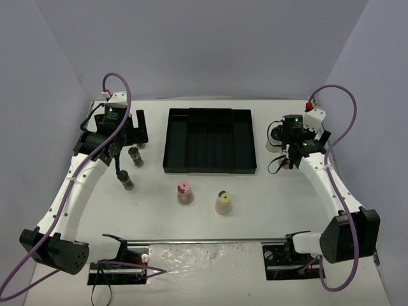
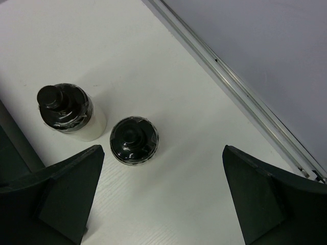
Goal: Organize the condiment bottles
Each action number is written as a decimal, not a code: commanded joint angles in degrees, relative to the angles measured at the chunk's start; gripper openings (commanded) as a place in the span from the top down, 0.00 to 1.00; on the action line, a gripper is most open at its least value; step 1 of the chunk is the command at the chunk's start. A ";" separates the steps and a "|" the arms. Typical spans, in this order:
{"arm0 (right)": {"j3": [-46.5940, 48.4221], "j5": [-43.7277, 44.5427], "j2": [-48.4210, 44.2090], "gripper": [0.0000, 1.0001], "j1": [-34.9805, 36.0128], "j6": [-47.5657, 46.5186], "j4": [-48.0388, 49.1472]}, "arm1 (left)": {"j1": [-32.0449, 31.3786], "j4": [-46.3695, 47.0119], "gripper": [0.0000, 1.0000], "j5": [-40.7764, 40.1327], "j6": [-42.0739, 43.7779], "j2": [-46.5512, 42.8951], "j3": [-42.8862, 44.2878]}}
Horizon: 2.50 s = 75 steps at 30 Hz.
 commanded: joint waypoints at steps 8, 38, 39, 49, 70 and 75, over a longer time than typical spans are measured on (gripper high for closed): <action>-1.73 -2.18 5.50 0.01 -0.64 2.92 3.96 | -0.23 2.44 0.07 0.23 0.39 -0.77 1.99; -5.80 -8.10 13.02 0.03 -4.59 1.80 14.12 | -0.23 2.12 0.07 -0.31 0.53 -0.05 2.36; -5.93 -8.20 13.16 0.04 -4.63 1.84 14.33 | -0.23 2.16 0.07 -0.38 0.48 -0.04 2.37; -6.68 -7.18 13.63 0.10 -5.13 2.41 16.27 | -0.23 2.44 0.07 -0.36 0.47 0.29 2.27; -7.38 -7.21 15.33 0.68 -5.47 2.77 18.11 | -0.23 2.35 0.07 -0.19 0.48 -0.31 2.01; -7.58 -7.72 14.54 1.00 -5.47 2.85 17.82 | -0.23 2.26 0.07 -0.28 0.56 -0.40 2.01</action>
